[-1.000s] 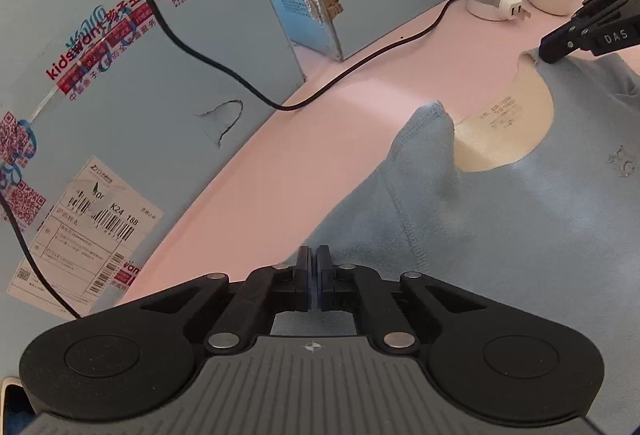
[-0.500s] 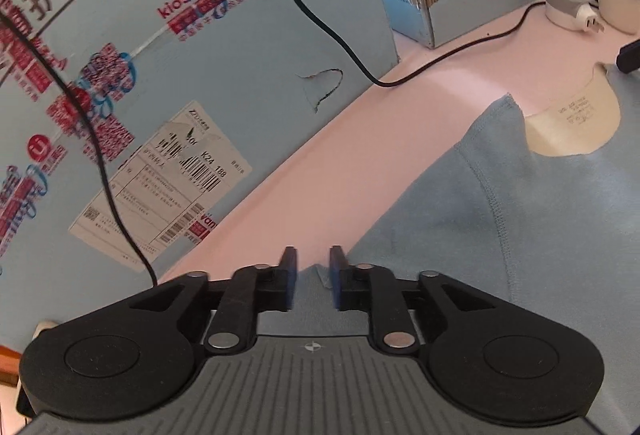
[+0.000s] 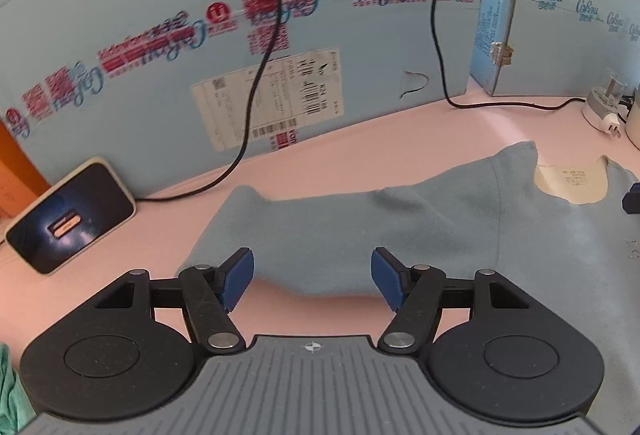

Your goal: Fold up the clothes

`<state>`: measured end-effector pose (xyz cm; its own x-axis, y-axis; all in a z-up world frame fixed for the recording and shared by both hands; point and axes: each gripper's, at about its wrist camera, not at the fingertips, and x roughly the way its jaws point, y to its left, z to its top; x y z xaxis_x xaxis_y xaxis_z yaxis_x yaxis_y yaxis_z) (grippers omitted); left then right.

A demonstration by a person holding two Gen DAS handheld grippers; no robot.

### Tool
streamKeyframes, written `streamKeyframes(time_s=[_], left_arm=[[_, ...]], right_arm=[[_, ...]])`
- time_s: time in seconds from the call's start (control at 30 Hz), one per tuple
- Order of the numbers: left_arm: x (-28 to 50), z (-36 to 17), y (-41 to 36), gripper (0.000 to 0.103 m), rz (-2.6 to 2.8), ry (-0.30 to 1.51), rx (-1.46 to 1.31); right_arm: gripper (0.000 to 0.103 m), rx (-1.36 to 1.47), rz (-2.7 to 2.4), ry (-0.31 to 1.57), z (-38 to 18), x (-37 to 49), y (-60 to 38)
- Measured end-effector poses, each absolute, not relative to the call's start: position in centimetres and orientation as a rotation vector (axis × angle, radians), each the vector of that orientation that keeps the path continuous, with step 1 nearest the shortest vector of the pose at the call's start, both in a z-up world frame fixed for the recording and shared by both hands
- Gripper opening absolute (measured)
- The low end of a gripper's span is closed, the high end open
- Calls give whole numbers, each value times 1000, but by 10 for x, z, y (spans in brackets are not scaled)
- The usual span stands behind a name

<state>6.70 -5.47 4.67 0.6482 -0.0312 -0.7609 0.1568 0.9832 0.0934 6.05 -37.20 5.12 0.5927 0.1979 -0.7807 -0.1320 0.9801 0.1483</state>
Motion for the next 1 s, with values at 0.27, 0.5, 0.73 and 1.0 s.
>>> streamKeyframes(time_s=[0.27, 0.5, 0.73, 1.0], left_arm=[[45, 42, -28, 78, -95, 895, 61], [37, 35, -21, 81, -84, 923, 36], [41, 30, -22, 83, -98, 939, 4], [49, 23, -28, 83, -124, 964, -2]], right_arm=[[27, 37, 342, 920, 50, 58, -303], [42, 0, 381, 948, 43, 53, -271], [54, -29, 351, 1013, 32, 50, -268], [63, -43, 342, 1071, 19, 50, -268]])
